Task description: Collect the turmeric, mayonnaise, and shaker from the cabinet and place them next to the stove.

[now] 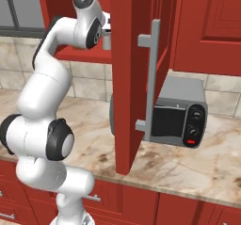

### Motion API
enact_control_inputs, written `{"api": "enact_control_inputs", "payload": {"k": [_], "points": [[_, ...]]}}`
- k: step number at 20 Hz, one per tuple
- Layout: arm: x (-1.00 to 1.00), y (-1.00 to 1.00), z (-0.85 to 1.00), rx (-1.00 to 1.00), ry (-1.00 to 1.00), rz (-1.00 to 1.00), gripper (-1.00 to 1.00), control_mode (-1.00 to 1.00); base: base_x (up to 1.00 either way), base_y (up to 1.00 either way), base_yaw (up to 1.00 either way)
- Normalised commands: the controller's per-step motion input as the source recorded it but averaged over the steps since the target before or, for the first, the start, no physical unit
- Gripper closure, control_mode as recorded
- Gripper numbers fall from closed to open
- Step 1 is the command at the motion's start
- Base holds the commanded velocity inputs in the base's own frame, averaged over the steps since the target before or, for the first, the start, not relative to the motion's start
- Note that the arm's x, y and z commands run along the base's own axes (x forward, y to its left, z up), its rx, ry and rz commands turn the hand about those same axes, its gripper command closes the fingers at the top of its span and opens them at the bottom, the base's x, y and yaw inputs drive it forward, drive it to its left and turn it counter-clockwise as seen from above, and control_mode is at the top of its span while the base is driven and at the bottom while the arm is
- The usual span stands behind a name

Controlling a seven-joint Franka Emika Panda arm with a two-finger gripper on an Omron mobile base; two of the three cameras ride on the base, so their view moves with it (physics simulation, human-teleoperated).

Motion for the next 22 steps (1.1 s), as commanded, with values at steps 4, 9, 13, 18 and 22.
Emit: {"api": "enact_control_inputs", "payload": {"k": [4,9,13,18,22], "points": [[0.39,0.0,0.0,0.0,0.06,-0.02,-1.0,-1.0,0.0,0.0,0.0],[0.29,0.0,0.0,0.0,0.02,-0.01,-1.0,-1.0,0.0,0.0,0.0],[0.26,0.0,-0.01,0.0,0.02,0.0,-1.0,-1.0,0.0,0.0,0.0],[0.19,0.0,-0.09,0.0,0.01,0.0,-1.0,-1.0,0.0,0.0,0.0],[0.02,0.0,-0.2,0.0,0.0,0.0,-1.0,-1.0,0.0,0.0,0.0]]}}
